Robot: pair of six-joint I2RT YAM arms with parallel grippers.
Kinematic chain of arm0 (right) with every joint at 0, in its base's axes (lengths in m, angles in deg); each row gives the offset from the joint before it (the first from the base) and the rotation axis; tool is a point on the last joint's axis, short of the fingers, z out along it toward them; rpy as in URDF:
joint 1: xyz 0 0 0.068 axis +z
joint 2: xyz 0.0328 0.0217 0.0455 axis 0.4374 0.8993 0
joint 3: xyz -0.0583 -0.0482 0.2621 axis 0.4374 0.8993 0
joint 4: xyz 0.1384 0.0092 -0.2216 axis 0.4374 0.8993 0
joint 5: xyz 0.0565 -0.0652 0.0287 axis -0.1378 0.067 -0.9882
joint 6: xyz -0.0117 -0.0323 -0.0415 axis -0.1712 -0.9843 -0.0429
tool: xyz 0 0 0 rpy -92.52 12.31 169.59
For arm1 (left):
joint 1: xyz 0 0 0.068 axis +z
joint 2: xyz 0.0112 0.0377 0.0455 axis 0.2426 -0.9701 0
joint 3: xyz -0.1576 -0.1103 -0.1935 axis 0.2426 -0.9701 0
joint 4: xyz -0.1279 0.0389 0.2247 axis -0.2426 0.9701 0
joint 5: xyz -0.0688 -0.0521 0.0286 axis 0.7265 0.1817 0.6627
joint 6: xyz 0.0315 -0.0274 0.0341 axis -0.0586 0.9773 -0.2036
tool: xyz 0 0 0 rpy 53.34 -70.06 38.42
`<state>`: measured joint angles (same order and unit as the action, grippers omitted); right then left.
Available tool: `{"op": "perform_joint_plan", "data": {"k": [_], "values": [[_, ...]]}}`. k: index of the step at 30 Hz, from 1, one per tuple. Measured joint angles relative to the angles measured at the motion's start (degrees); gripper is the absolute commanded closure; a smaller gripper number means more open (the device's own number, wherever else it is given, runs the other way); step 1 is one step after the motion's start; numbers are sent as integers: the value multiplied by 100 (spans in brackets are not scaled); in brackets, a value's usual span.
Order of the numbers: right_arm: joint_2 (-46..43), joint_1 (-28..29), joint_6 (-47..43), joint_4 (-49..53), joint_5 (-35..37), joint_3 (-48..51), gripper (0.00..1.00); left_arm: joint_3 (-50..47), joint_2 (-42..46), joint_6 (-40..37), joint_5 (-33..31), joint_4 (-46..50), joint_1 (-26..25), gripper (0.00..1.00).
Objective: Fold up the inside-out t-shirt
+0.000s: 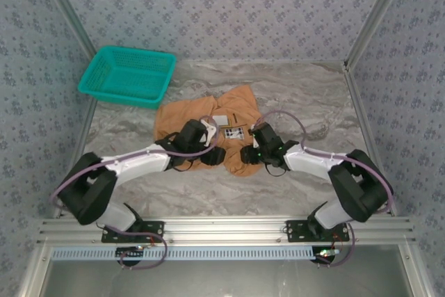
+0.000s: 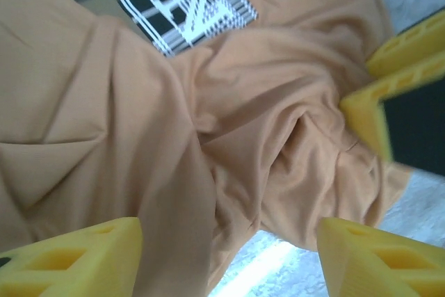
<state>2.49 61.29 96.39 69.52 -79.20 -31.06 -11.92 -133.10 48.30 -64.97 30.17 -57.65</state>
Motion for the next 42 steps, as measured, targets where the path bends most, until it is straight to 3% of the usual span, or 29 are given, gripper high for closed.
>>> {"op": "perform_joint_plan", "data": {"k": [3,9,15,17,20,24,30,36,42], "values": [[-101,-275,24,-131,-236,-7,99,76,-376,-286,133,-107,-2,30],[-986,-487,-127,-74,-763,-157,100,920,-1158,-907,474,-323,-2,35],[-1585,-938,-264,361,-1248,-415,100,1670,-1692,-1373,1027,-367,0,80],[-1598,-1047,-337,660,-1213,-623,100,1709,-1672,-1419,1296,-297,33,91],[-1484,-1102,-586,1274,-796,-1097,100,1714,-1482,-1399,1847,-83,105,99],[-1191,-1067,-960,1803,-162,-1650,89,1602,-831,-1108,2699,-92,293,100],[-1235,-1054,-1368,2052,-203,-1646,63,1287,-197,-708,3571,-195,693,100],[-1816,-1128,-1231,1685,-835,-586,55,1069,-188,-697,3816,-20,901,100],[-1423,-1069,-859,1025,-1355,-175,50,1067,-188,-702,3897,101,901,100]]}}
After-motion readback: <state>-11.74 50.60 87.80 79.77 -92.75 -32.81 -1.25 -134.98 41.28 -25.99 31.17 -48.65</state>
